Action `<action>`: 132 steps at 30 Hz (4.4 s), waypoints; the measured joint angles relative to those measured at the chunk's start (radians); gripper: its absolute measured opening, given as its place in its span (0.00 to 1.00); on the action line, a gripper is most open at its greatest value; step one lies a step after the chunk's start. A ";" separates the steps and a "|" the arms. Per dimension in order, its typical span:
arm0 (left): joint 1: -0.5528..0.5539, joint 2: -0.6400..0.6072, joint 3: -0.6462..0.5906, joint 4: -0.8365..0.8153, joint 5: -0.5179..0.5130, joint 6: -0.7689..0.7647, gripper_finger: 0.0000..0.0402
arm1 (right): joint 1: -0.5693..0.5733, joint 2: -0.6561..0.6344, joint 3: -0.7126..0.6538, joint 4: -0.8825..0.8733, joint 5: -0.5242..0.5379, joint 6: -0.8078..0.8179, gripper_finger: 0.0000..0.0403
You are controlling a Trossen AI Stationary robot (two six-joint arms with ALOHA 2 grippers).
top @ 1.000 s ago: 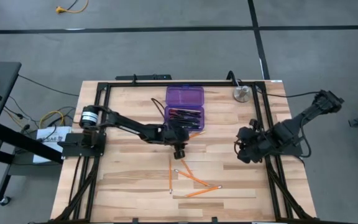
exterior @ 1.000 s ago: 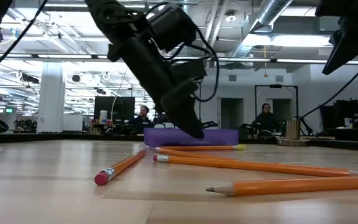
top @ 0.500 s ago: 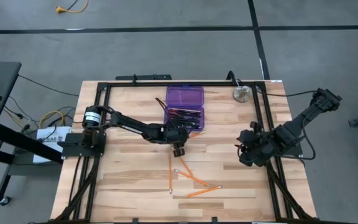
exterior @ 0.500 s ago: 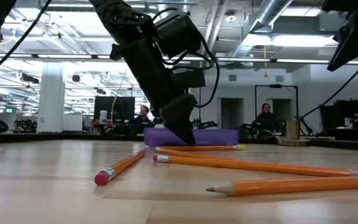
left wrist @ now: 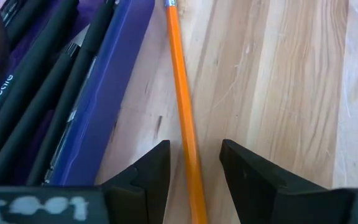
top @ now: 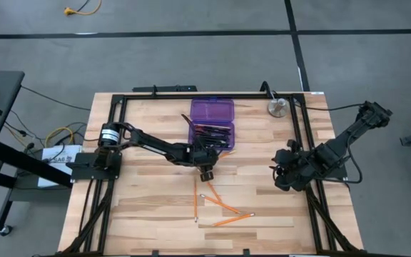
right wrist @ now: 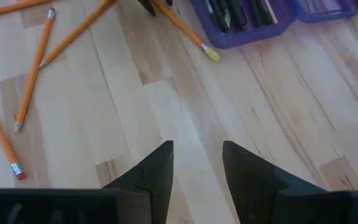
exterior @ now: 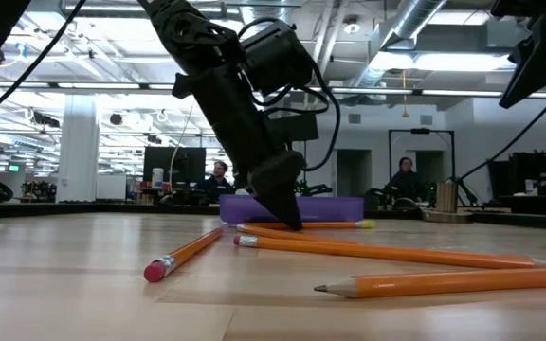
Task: Pick & place school supplies into a supply box
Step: Put the orange pencil into the violet supply box
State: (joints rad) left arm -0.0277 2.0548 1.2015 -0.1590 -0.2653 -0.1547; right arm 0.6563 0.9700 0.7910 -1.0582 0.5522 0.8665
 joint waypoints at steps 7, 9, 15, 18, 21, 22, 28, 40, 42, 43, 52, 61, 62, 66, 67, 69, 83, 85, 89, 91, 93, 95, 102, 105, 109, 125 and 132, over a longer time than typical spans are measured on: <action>0.000 0.004 -0.002 -0.003 -0.011 0.001 0.33 | 0.000 0.000 0.000 0.008 0.000 0.000 0.33; 0.000 0.004 -0.002 -0.006 -0.010 0.002 0.30 | 0.000 0.000 0.000 0.008 0.000 0.000 0.33; -0.001 0.005 -0.003 -0.004 -0.002 0.006 0.14 | 0.000 0.000 0.000 0.008 0.002 0.000 0.33; -0.001 0.005 -0.003 -0.003 -0.002 0.006 0.06 | 0.000 0.000 0.000 0.009 0.003 0.000 0.33; -0.001 0.005 -0.004 -0.004 -0.007 0.006 0.02 | 0.000 0.000 0.000 0.014 0.003 0.000 0.33; -0.001 0.005 -0.004 -0.004 -0.013 0.006 0.02 | 0.000 0.000 0.000 0.016 0.003 0.000 0.33; -0.001 0.006 -0.005 0.003 -0.055 0.013 0.03 | 0.000 0.000 0.000 0.020 0.003 0.000 0.33; -0.038 0.016 0.108 -0.114 -0.127 0.109 0.01 | 0.000 0.000 0.000 0.027 0.003 0.015 0.33; -0.046 0.016 0.125 -0.119 -0.134 0.110 0.01 | 0.000 0.000 0.000 0.027 0.003 0.016 0.33; -0.052 0.016 0.134 -0.125 -0.133 0.112 0.01 | 0.000 0.000 0.000 0.027 0.003 0.016 0.33; -0.100 0.013 0.223 -0.233 -0.138 0.163 0.01 | 0.000 0.000 0.000 0.027 0.001 0.016 0.33; -0.100 -0.059 0.304 -0.444 -0.227 0.226 0.01 | 0.000 0.000 0.000 0.024 -0.001 0.017 0.33; -0.097 -0.082 0.304 -0.461 -0.232 0.229 0.01 | 0.000 0.000 0.000 0.022 -0.001 0.017 0.33; -0.072 -0.184 0.297 -0.515 -0.240 0.261 0.01 | 0.000 0.000 0.000 0.022 -0.001 0.017 0.33; -0.062 -0.211 0.290 -0.515 -0.240 0.274 0.01 | 0.000 0.000 0.000 0.022 -0.001 0.017 0.33; -0.037 -0.249 0.283 -0.529 -0.241 0.302 0.01 | 0.000 -0.001 0.000 0.023 -0.001 0.018 0.33; 0.221 -0.096 0.280 -0.470 0.054 0.531 0.01 | 0.032 0.000 -0.110 0.122 0.020 0.105 0.33; 0.240 -0.084 0.280 -0.466 0.078 0.540 0.01 | 0.053 0.000 -0.127 0.121 0.018 0.142 0.33; 0.259 -0.080 0.283 -0.414 0.088 0.549 0.01 | 0.093 0.000 -0.148 0.121 0.019 0.198 0.33; 0.261 -0.079 0.281 -0.433 0.088 0.551 0.03 | 0.109 0.000 -0.155 0.123 0.020 0.215 0.33; 0.260 -0.073 0.282 -0.428 0.089 0.552 0.05 | 0.119 0.000 -0.161 0.121 0.020 0.230 0.33; 0.259 -0.070 0.281 -0.440 0.094 0.548 0.08 | 0.126 0.000 -0.161 0.124 0.021 0.233 0.33; 0.260 -0.070 0.281 -0.461 0.113 0.525 0.15 | 0.129 0.000 -0.162 0.132 0.021 0.234 0.33; 0.260 -0.070 0.281 -0.463 0.113 0.514 0.19 | 0.129 0.000 -0.162 0.143 0.021 0.234 0.33; 0.260 -0.071 0.281 -0.463 0.113 0.494 0.24 | 0.129 0.000 -0.162 0.175 0.021 0.233 0.33; 0.193 -0.455 0.282 -0.497 0.336 0.374 0.27 | 0.053 0.000 -0.162 0.552 0.055 -0.041 0.33; 0.061 -0.647 0.148 -0.392 0.403 0.346 0.27 | -0.017 0.112 -0.161 0.830 -0.005 -0.188 0.33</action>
State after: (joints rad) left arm 0.0334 1.4076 1.3494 -0.5509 0.1373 0.1910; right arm 0.6389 1.0825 0.6295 -0.2279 0.5472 0.6788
